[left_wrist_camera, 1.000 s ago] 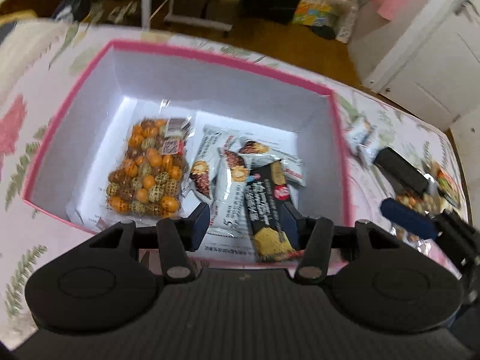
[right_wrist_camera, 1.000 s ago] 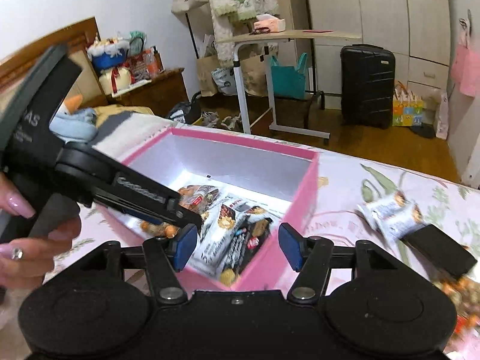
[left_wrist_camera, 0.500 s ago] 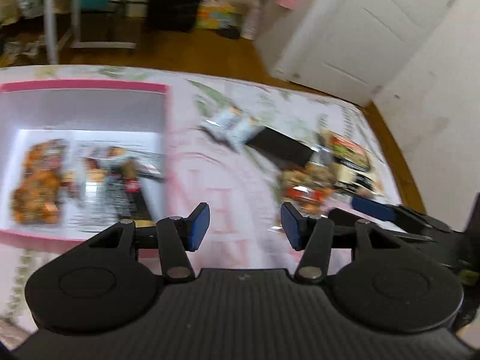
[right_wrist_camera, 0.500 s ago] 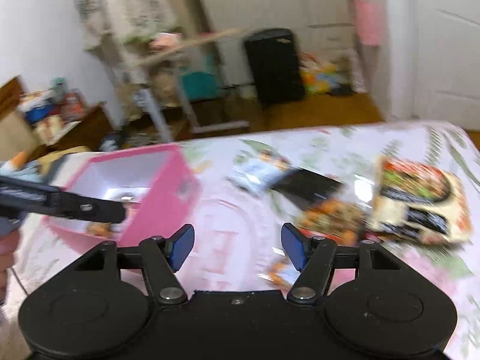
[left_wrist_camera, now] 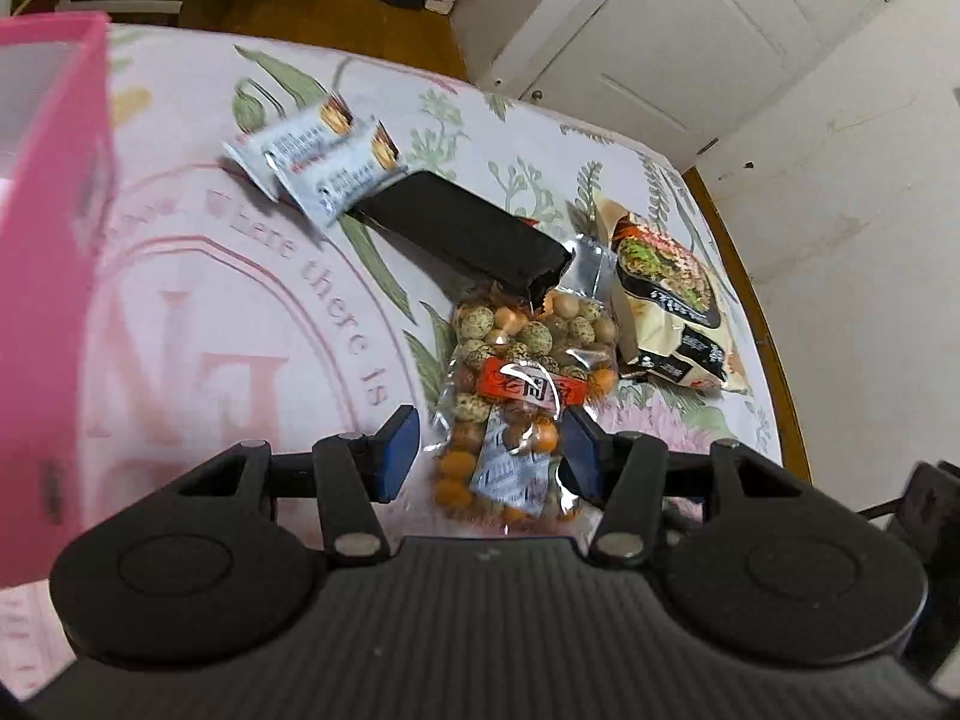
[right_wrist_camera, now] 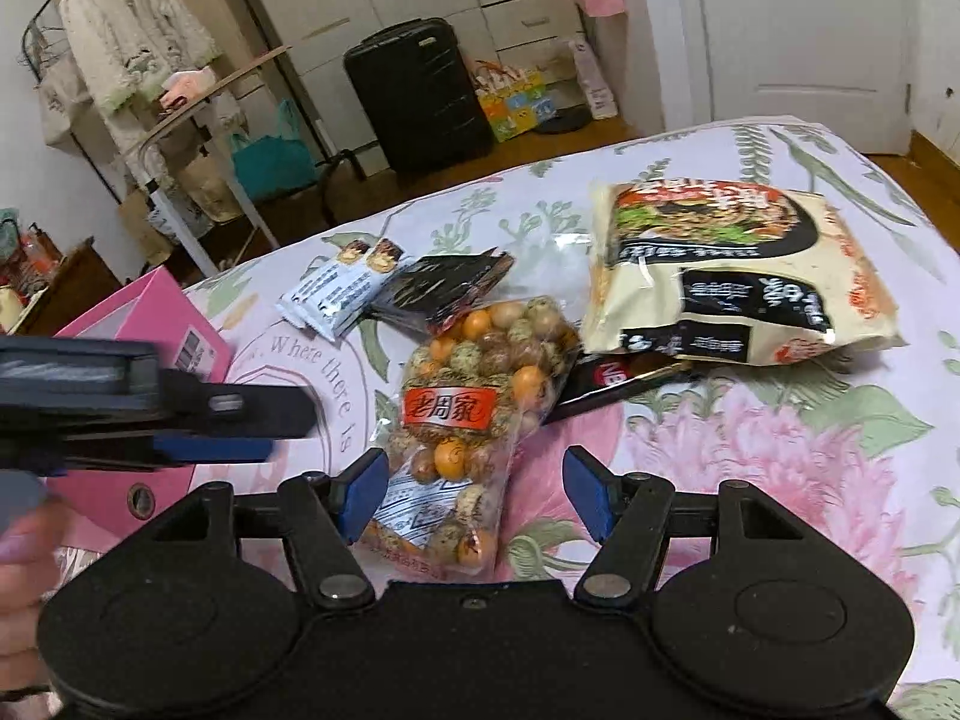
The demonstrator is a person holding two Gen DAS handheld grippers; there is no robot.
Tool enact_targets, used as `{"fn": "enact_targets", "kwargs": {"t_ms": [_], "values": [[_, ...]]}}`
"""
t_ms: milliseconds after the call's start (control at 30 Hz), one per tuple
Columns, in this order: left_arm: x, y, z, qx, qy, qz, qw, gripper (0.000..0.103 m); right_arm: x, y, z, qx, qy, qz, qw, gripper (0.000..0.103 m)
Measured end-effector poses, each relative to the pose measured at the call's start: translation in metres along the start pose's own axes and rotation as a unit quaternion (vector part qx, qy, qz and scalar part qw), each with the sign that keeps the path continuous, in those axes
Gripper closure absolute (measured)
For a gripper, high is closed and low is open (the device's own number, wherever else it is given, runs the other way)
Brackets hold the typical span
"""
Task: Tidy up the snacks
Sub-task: 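Move both tools back toward the remaining nut bag, then grasp the clear nut bag with the left tool while the right tool grips it too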
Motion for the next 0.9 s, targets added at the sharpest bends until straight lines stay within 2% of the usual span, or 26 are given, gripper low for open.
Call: {"fn": "enact_targets", "kwargs": {"t_ms": [100,167,300,500,733,900], "values": [[-0.025,-0.008,-0.003,-0.023,0.009,0.006,0.9997,0.052,-0.009,-0.005,0.009,0.023,0.011,-0.002,1.0,0.034],[-0.039,-0.011,-0.003,-0.031,0.006,0.028,0.9991,0.052,-0.02,-0.008,0.013,0.046,0.009,-0.006,0.999,0.034],[-0.053,-0.015,-0.002,-0.019,-0.028,0.085,0.9958,0.047,-0.035,-0.017,0.012,0.04,0.009,0.012,0.999,0.031],[-0.057,-0.018,-0.006,-0.023,-0.03,0.082,0.9959,0.046,-0.036,-0.024,0.016,0.061,0.028,0.002,0.998,0.026],[-0.052,-0.03,-0.028,-0.088,-0.029,0.092,0.9914,0.046,-0.035,-0.027,0.023,0.088,0.017,0.003,0.996,0.025],[-0.043,-0.037,-0.032,-0.065,-0.03,0.113,0.9911,0.046,-0.02,-0.029,0.023,0.094,0.024,0.019,0.995,0.025]]}}
Point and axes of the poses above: each gripper's, at about its wrist camera, not at the fingertips, and x roughly against the way its jaws point, z to its left, y to its top, the point moved 4 cm from there along -x, roughly the way its jaws point, and after that the axes turned 15 degrees about -z, right-handed, at the moved point
